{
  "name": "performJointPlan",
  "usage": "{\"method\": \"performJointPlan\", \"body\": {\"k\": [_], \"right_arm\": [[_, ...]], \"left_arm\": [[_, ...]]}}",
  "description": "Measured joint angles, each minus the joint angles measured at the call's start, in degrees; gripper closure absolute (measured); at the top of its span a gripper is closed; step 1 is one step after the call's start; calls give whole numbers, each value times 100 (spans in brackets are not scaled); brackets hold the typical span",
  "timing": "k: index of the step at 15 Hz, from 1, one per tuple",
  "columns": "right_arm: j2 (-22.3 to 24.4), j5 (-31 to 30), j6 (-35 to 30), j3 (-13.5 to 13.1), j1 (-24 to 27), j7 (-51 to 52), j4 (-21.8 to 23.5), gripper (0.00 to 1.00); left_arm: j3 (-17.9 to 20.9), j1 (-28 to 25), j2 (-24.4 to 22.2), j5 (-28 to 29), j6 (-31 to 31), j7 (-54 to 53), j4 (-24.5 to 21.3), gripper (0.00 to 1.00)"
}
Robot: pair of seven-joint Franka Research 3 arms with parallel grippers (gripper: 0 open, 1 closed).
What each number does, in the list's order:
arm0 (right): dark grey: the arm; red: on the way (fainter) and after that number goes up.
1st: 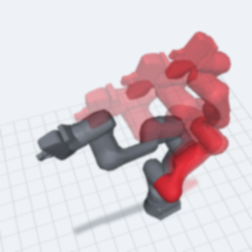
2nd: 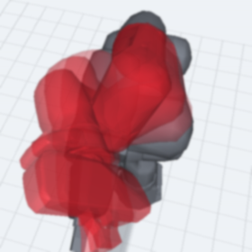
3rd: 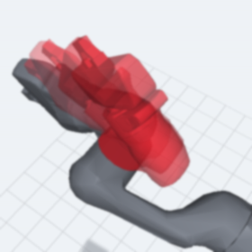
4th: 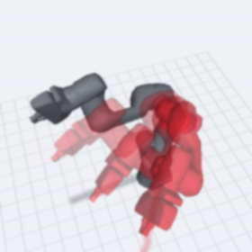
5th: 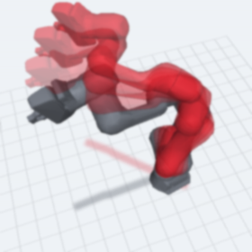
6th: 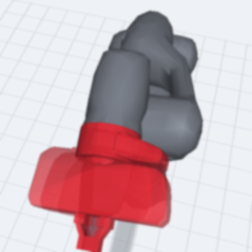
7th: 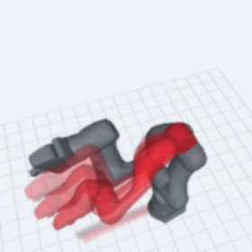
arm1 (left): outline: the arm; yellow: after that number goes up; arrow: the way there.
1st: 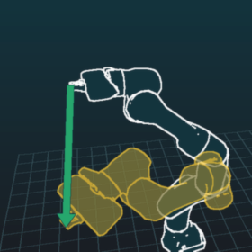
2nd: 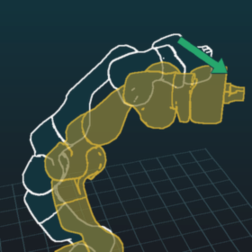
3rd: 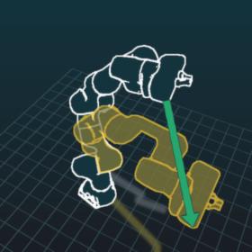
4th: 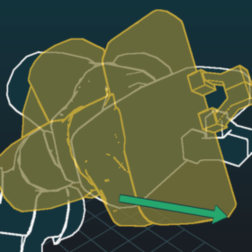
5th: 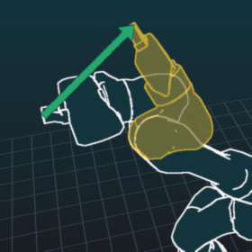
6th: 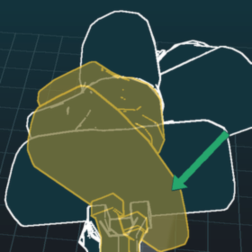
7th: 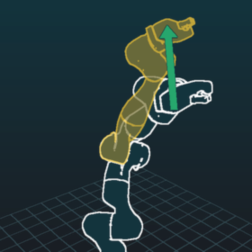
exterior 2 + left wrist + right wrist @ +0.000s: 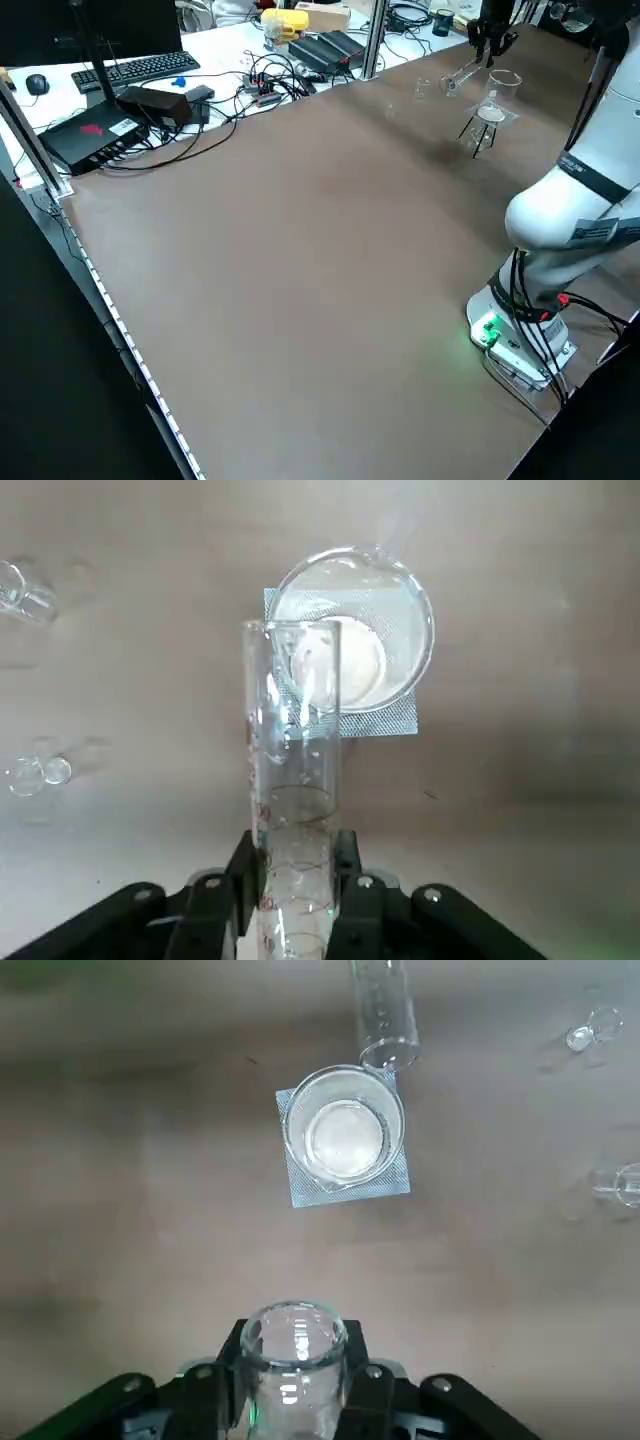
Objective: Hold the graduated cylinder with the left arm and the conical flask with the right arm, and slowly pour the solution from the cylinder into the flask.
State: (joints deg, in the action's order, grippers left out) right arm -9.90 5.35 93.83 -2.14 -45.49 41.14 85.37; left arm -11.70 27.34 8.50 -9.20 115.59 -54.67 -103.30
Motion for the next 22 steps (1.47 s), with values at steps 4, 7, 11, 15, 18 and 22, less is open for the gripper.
{"method": "performJointPlan", "body": {"k": [4,7,11,15,18,22], "right_arm": [[0,-2,-1,-37,1,-2,-20,61],[0,-2,-2,-67,5,0,-21,61],[0,-2,-2,-95,31,24,-22,61],[1,3,-25,-119,344,344,-49,61],[3,27,-49,-121,478,454,-75,61],[5,51,-56,-121,530,463,-77,61]], "left_arm": [[-1,151,58,228,2,191,5,66],[4,158,88,412,3,221,9,66],[1,200,120,668,3,418,10,66],[-1,364,236,922,8,572,67,66],[-1,406,309,1094,8,650,172,66],[-2,469,369,1304,-26,672,199,66]]}}
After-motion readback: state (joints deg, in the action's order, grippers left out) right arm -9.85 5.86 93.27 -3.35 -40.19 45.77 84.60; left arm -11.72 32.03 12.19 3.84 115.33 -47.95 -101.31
